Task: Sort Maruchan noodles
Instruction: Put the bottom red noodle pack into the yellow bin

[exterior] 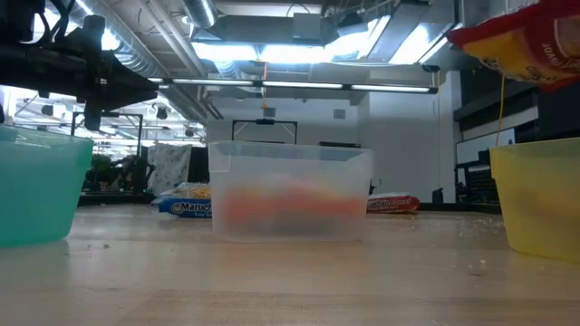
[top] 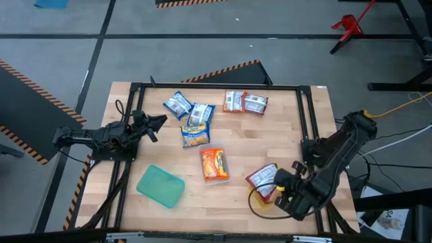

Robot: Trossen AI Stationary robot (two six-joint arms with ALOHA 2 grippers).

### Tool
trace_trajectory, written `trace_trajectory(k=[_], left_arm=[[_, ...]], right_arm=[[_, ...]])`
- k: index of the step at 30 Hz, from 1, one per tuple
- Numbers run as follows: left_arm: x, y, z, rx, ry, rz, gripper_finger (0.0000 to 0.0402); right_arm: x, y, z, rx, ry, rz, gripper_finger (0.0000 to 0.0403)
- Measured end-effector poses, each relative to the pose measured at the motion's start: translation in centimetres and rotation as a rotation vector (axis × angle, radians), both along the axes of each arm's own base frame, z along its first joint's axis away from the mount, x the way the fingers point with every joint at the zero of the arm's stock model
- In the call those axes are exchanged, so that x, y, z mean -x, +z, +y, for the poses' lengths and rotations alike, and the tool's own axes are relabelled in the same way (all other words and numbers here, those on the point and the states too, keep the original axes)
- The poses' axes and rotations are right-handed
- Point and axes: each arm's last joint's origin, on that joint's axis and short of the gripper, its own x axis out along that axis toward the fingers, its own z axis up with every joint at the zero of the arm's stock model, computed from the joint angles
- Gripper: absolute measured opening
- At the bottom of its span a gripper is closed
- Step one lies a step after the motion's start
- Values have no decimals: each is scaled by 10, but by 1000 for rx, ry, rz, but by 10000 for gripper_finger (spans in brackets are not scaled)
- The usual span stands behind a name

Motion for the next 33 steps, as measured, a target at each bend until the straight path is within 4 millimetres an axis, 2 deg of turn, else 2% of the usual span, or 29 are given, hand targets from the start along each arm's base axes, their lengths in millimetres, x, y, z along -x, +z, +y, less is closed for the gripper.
trace_trajectory(k=[5, 9, 13, 19, 22, 26, 33], left_arm=[[0, 0, 0, -5, 0, 3, 66], [0, 0, 0, -5, 0, 3, 66], [0, 0, 0, -4, 0, 3, 66], [0, 0, 0, 20, 2, -13, 66], [0, 0, 0, 24, 7, -15, 66], [0, 0, 0, 24, 13, -18, 66], [0, 0, 0, 24, 14, -18, 66]], right_arm=[[3, -7, 5, -3, 20, 8, 4], [15, -28, 7, -48, 26, 32, 6], [18, -55, 4, -91, 34, 36, 7], [21, -82, 1, -176, 48, 35, 9], [24, -89, -3, -179, 22, 64, 13], [28, -90, -6, -160, 20, 108, 45], [31, -74, -10, -217, 49, 85, 151]])
